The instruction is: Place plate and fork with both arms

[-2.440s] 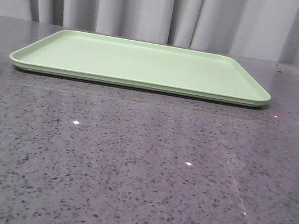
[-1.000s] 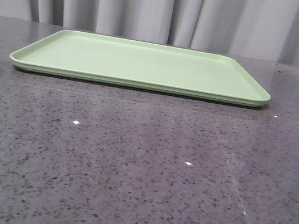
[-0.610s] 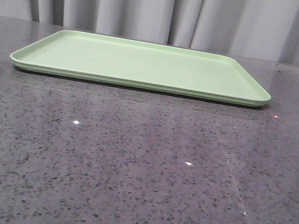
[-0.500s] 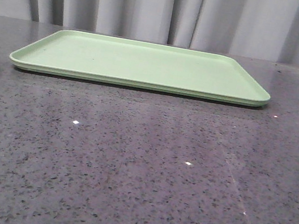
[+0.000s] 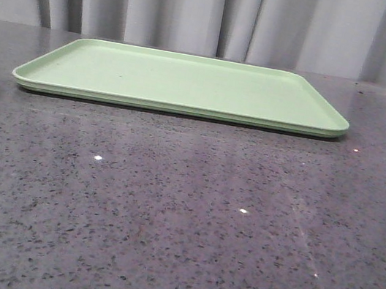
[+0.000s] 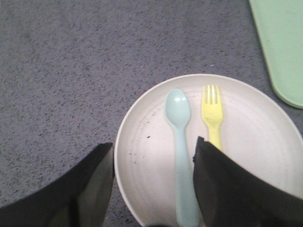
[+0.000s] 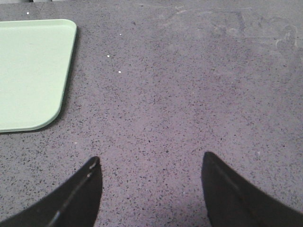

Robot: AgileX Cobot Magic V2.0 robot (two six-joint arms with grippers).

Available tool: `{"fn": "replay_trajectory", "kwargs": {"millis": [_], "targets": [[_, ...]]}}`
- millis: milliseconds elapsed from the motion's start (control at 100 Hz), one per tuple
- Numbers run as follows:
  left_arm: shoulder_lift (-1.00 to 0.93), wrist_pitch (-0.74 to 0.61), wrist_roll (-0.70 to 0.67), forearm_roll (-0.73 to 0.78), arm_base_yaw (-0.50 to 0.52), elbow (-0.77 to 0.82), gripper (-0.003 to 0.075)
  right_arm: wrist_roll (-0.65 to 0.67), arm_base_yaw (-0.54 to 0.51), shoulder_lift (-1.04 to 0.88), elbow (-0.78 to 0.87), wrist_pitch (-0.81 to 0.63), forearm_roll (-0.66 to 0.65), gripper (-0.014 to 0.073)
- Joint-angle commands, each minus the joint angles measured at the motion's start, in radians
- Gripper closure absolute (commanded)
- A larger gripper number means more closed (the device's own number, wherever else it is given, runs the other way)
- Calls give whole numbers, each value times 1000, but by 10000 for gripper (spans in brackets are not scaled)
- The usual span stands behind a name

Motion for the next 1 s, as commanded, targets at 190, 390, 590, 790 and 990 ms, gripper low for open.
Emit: {"fn": "replay_trajectory", "kwargs": {"millis": [190,390,590,790,990], "targets": [[168,66,-7,12,127,-148,353,-12,-6,4,-37,-63,-8,125],[301,126,27,14,150,-182,353,-12,-6,4,-37,-62,-8,125],[402,132,44,14,150,-185,353,-12,-6,4,-37,-53,-8,125],[488,127,46,14,150,-185,353,-12,-6,4,-37,-47,-8,125],[550,103,46,14,150,-186,353,-12,-6,4,-37,-47,-8,125]]}}
